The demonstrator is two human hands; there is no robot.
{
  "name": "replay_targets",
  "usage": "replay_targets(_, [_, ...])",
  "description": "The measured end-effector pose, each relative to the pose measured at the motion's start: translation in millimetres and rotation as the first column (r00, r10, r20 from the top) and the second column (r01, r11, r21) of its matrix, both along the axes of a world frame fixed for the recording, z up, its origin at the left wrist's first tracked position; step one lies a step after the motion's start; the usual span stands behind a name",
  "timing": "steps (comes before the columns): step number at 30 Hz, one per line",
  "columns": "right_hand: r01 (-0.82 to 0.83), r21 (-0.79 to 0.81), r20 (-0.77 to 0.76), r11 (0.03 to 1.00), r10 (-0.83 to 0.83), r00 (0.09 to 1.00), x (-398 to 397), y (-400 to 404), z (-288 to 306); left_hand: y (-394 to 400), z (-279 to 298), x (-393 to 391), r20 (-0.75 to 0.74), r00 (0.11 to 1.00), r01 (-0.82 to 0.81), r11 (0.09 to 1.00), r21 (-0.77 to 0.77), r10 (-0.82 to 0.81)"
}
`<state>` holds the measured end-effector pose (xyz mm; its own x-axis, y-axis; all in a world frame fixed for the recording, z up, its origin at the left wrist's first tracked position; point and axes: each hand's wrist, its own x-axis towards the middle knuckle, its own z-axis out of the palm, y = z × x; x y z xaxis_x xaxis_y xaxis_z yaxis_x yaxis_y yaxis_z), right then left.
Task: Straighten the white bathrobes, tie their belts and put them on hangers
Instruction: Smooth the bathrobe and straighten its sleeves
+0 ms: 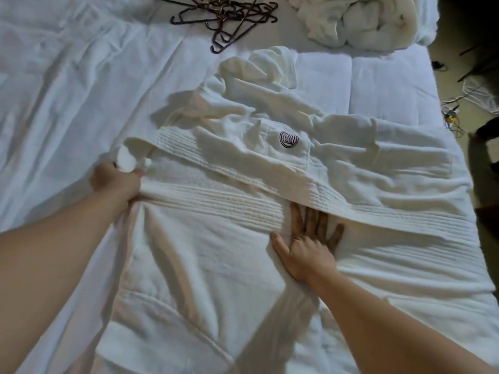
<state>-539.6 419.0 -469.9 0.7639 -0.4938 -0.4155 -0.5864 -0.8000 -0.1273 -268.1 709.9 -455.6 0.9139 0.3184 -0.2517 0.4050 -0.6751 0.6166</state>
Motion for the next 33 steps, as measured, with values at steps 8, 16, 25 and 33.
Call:
replay_targets(8, [-0.033,0.187,-0.010,0.982,0.035,0.999,0.5,-16.0,13.8,-6.3,-19.9,-2.2,0.106,0.992,0.058,0.991,0.119,-0.071])
replay_targets(16, [-0.195,0.049,0.197,0.980,0.182,0.963,-75.4,-68.7,58.0,-119.9,11.8,-192.8,0.335,0.610,0.557,0.689,0.464,-0.718])
replay_targets(25, [0.368,0.249,-0.027,0.896,-0.373,0.927,-301.6,-214.9,57.2,-287.0,21.5,-384.0,-0.066,0.304,0.910,0.269,0.314,-0.950])
replay_targets(33, [0.350,0.477,-0.062,0.806,-0.366,0.928,-374.0,-224.8,52.6,-361.9,29.8,-448.6,-0.042,0.520,0.818,0.484,0.311,-0.853])
